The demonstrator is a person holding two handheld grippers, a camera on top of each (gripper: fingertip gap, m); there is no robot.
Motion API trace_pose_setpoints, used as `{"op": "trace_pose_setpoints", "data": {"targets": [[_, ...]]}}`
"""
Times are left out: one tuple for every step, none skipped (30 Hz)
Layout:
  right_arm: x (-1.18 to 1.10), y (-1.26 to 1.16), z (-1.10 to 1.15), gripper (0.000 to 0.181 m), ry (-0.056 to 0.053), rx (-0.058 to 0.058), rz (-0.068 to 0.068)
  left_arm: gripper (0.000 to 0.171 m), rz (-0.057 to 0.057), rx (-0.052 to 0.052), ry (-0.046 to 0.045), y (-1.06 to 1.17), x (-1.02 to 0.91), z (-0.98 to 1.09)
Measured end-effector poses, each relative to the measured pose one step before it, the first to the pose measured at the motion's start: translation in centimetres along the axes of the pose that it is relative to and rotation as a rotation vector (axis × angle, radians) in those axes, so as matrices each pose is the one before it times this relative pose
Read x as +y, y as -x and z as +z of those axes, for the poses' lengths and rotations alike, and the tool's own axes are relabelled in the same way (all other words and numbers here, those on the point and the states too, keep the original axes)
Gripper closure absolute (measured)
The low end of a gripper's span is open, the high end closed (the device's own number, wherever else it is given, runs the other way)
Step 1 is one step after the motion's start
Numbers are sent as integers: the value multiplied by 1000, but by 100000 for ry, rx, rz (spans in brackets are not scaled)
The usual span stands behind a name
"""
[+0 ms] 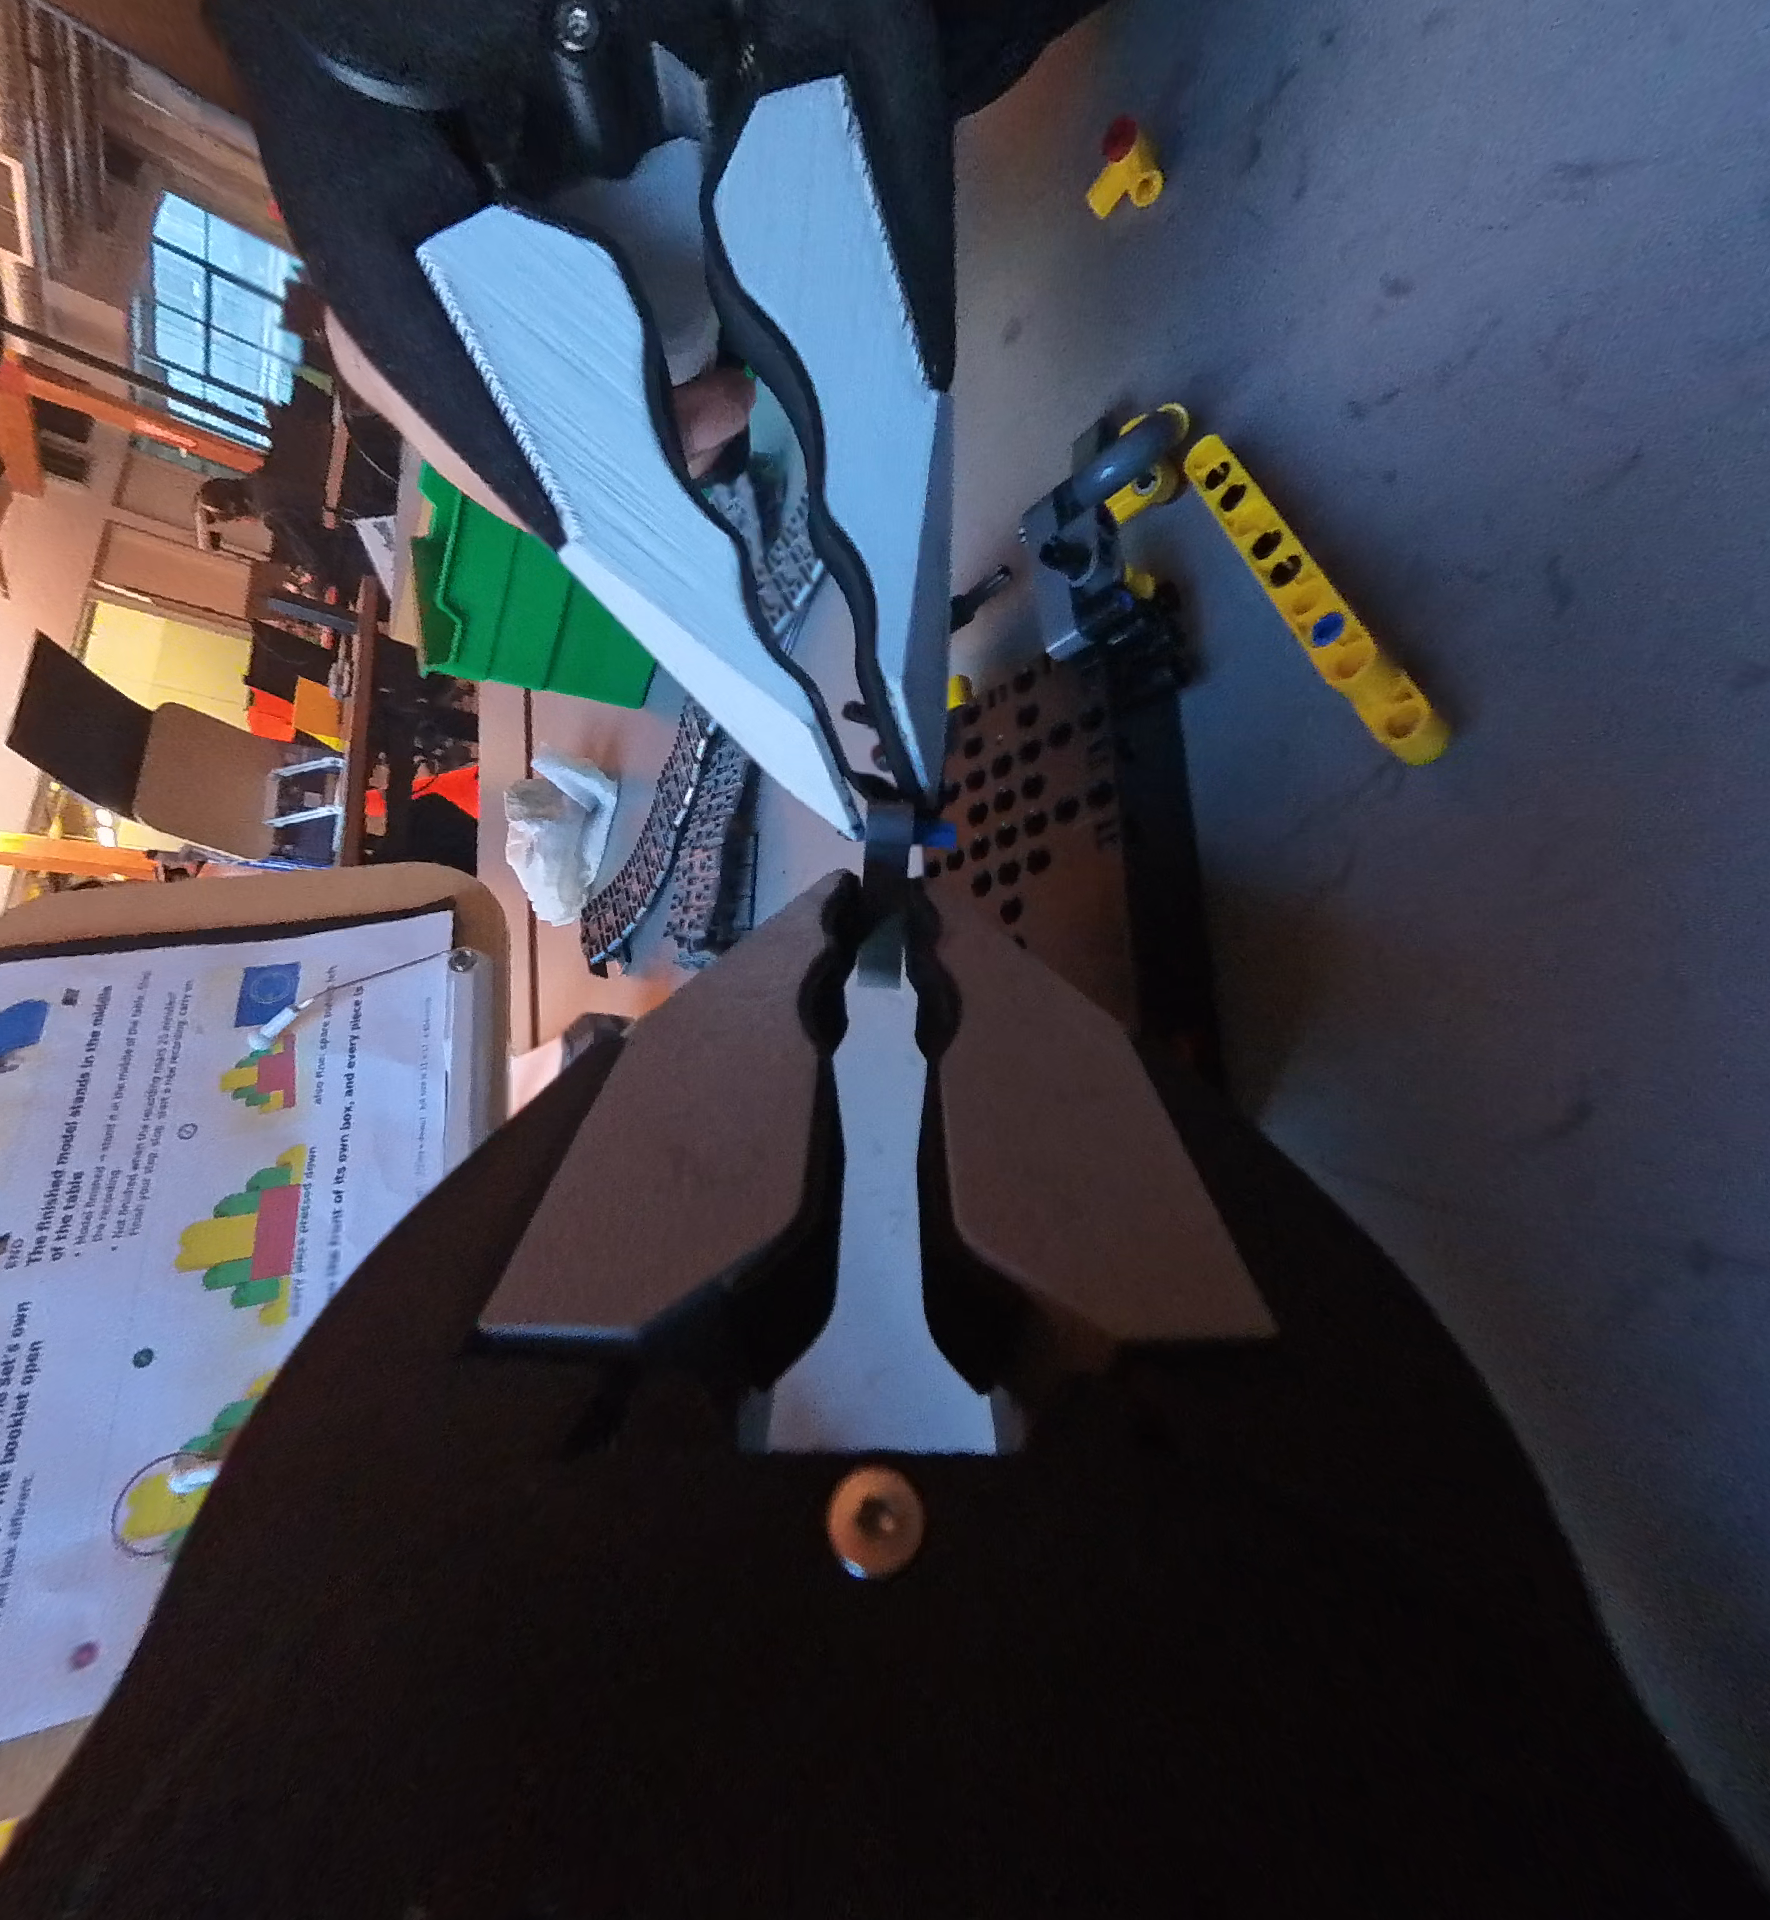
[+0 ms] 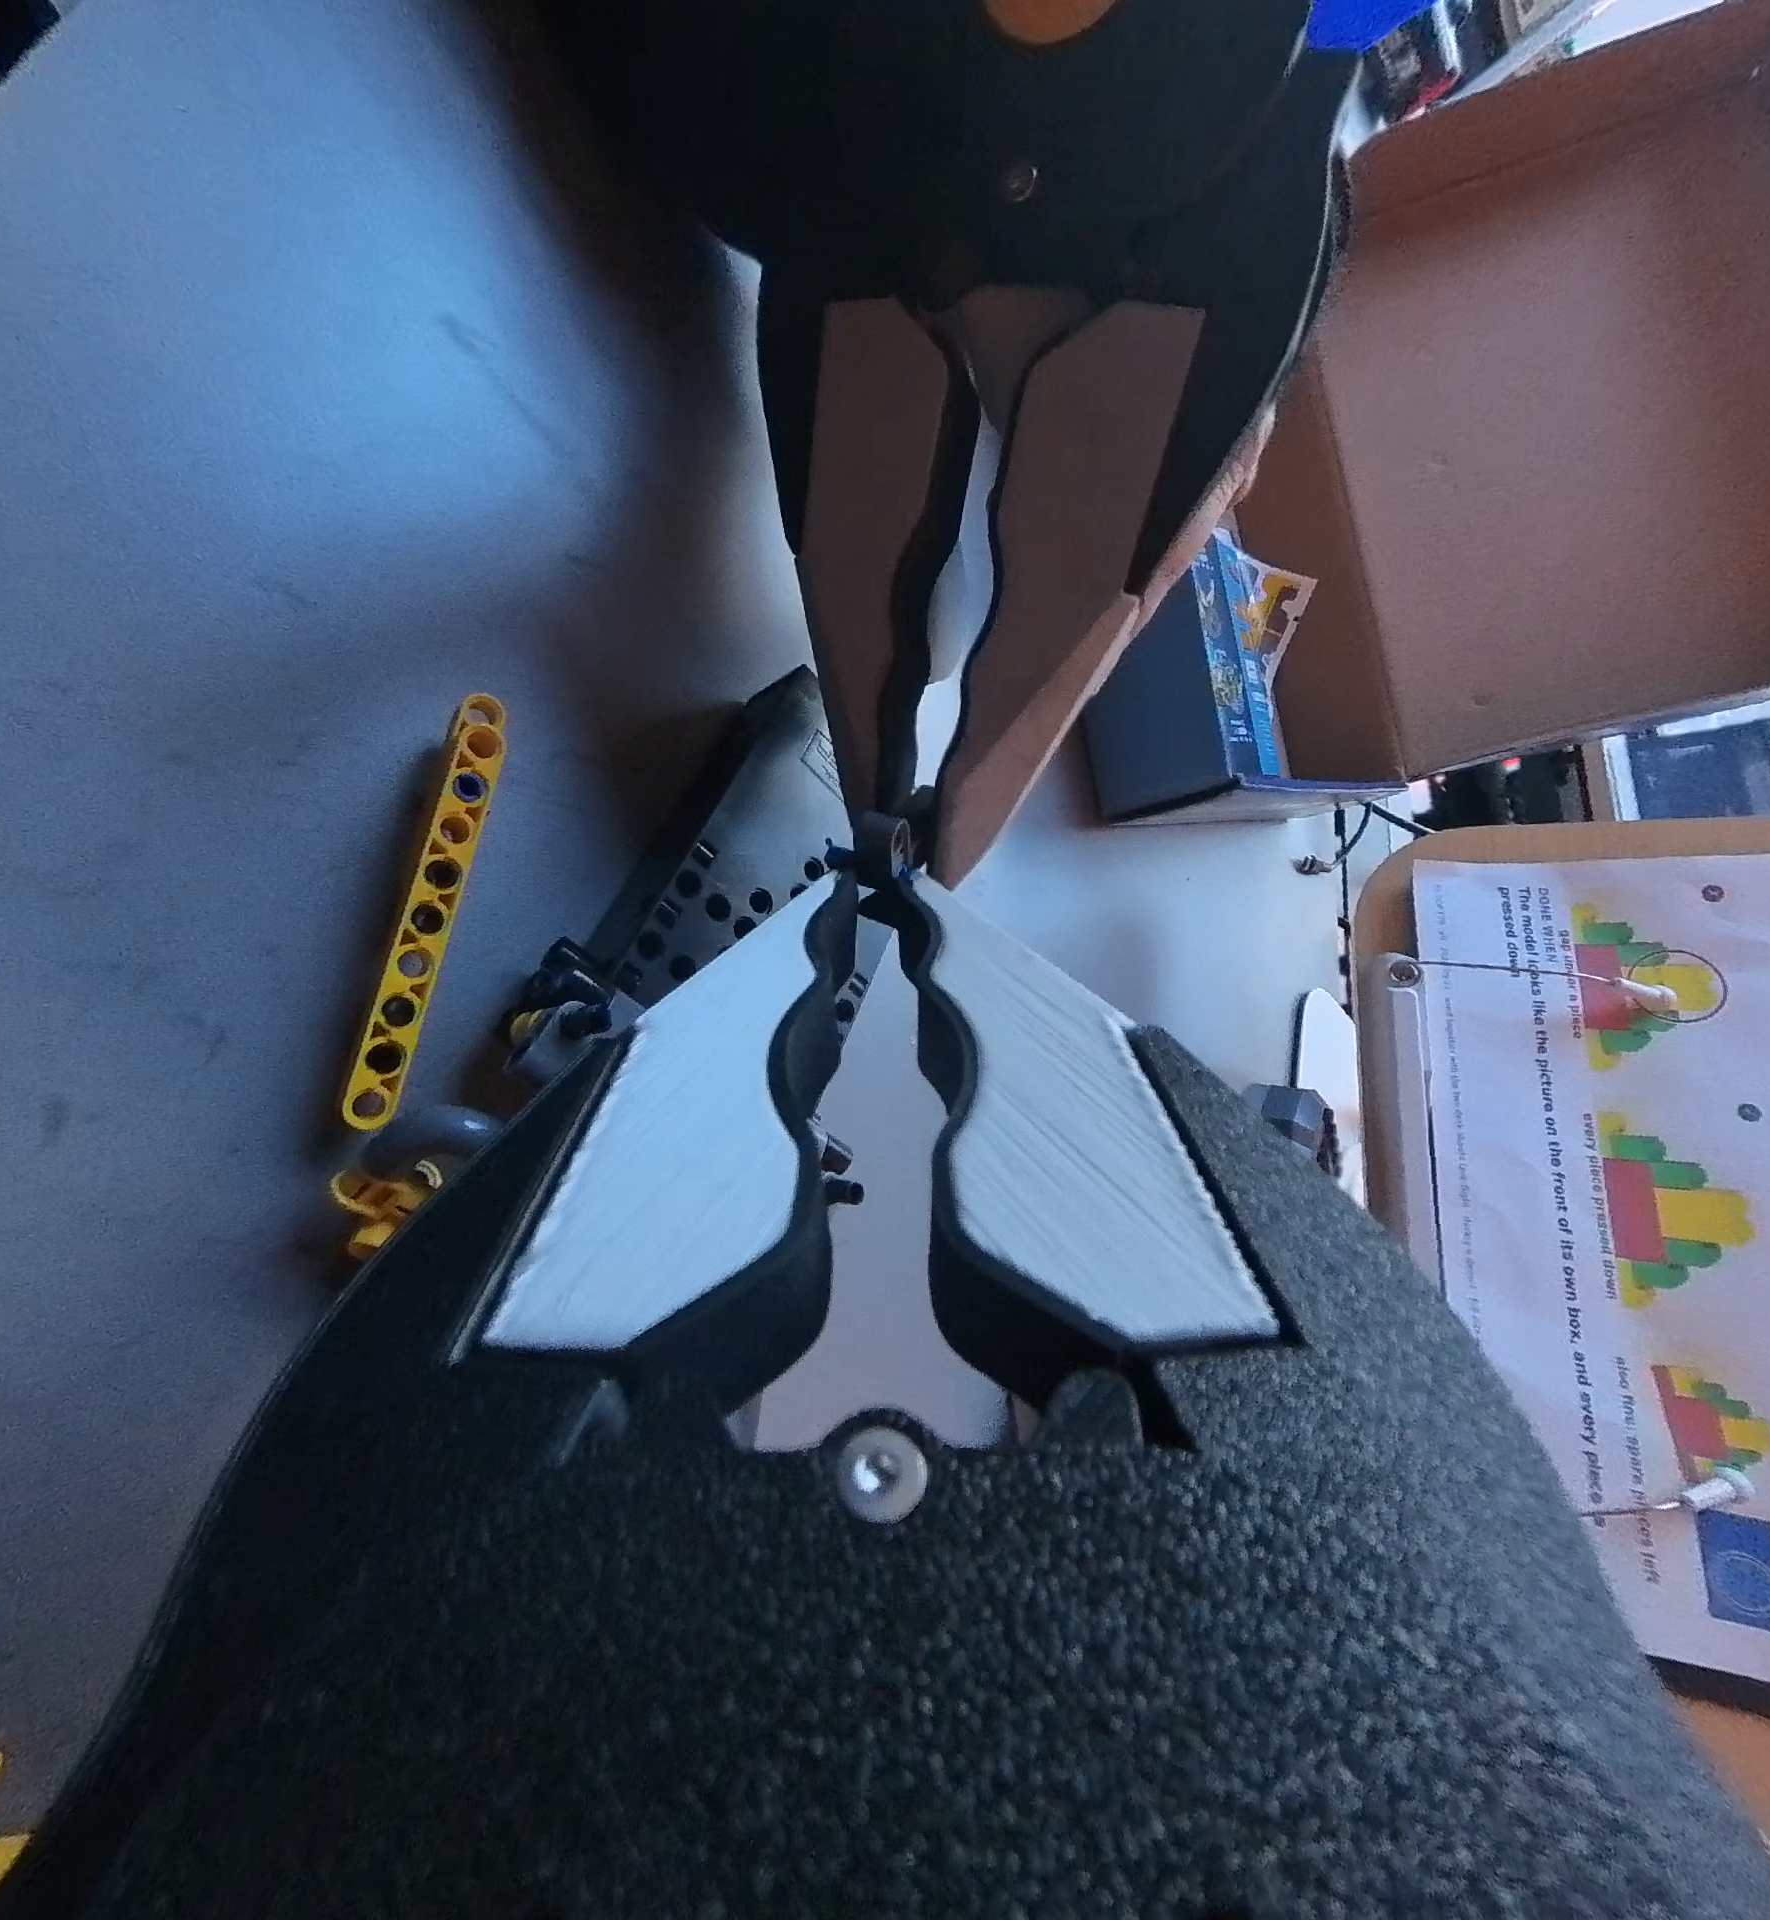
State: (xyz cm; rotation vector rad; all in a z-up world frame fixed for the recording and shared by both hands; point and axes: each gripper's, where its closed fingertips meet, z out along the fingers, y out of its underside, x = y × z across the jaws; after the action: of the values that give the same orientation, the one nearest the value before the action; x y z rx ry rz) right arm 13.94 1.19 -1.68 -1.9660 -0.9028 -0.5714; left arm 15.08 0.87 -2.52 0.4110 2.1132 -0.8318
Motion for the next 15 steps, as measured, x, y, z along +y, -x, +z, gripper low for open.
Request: {"op": "trace_pose_setpoints", "data": {"targets": [[-76, 4, -66, 176, -622, -332, 445, 166, 1381, -1196, -259, 118, -121, -27], [-15, 45, 7, 176, -117, -455, 163, 166, 565, -676, -360, 82, -117, -31], [11, 68, 58, 176, 186, -495, -263, 167, -267, 161, -110, 3, -70, -21], [33, 101, 38, 175, 177, -730, -420, 167, -499, 432, 333, -45, 10, 11], [5, 149, -4, 175, -112, -1112, -204, 166, -446, 122, 435, -18, 30, 53], [-43, 129, -26, 175, -424, -1108, 51, 166, -831, 578, 246, -93, -13, 64], [-67, 81, -46, 176, -648, -723, 223, 166, -1793, 1020, -581, -132, -94, 42], [-116, 92, -42, 175, -714, -673, 23, 166, -2206, 1101, -791, -114, -97, 15], [-113, 150, 5, 176, -300, -817, -508, 167, -1905, 925, -734, -51, -99, -41], [-16, 209, 83, 176, 656, -917, -985, 166, -1961, 1830, -820, -138, -136, -57], [62, 240, 157, 177, 1456, -1125, -1209, 166, -2438, 2691, -572, -239, -97, -53], [132, 215, 188, 176, 1704, -1050, -942, 165, -1820, 2196, -220, -215, 15, 10], [193, 55, 158, 177, 1537, -199, -369, 165, -758, 2117, 357, -296, 104, 84], [233, -154, 115, 176, 982, 931, 424, 165, -340, 1693, 815, -259, 175, 129], [149, -277, 65, 176, 237, 1584, 1250, 164, 122, -193, 843, 36, 224, 134]]}}
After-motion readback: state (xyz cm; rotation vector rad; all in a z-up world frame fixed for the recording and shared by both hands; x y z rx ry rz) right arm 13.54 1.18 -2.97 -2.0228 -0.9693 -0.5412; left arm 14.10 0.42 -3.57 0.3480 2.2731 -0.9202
